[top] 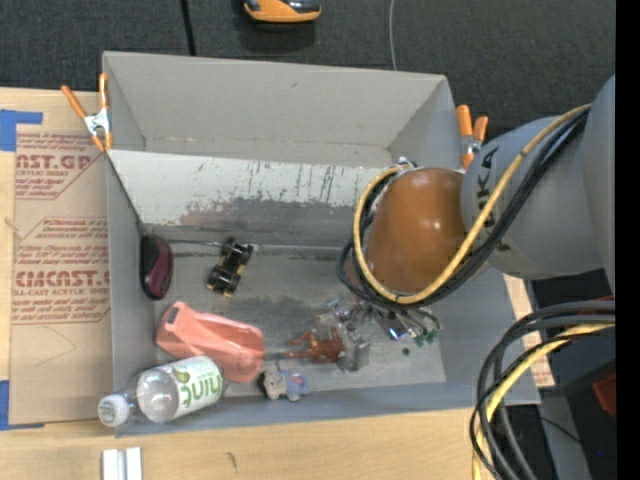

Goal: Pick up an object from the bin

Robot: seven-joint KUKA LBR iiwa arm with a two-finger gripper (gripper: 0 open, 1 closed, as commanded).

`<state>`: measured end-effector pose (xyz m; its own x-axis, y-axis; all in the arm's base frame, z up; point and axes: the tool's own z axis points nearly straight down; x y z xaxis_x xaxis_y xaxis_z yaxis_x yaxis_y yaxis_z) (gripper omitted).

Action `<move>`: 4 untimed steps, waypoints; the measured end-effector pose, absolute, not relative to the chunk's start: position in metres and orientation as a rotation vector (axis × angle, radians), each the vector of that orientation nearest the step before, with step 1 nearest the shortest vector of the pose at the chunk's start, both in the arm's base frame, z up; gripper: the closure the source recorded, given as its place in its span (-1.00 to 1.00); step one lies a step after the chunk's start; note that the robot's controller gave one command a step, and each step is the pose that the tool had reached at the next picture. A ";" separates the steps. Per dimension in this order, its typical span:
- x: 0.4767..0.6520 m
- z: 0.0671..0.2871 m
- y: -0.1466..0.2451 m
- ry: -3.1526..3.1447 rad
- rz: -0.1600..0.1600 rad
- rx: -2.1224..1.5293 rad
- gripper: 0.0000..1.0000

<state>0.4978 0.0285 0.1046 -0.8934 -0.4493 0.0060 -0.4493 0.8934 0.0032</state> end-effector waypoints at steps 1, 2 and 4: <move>0.536 0.101 0.035 -3.064 0.003 0.746 1.00; 0.482 0.166 -0.028 -3.050 -0.001 0.757 1.00; 0.496 0.219 -0.025 -3.040 -0.004 0.776 1.00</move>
Offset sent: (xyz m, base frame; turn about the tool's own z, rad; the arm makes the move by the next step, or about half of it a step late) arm -0.0159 -0.0572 0.0621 -0.0221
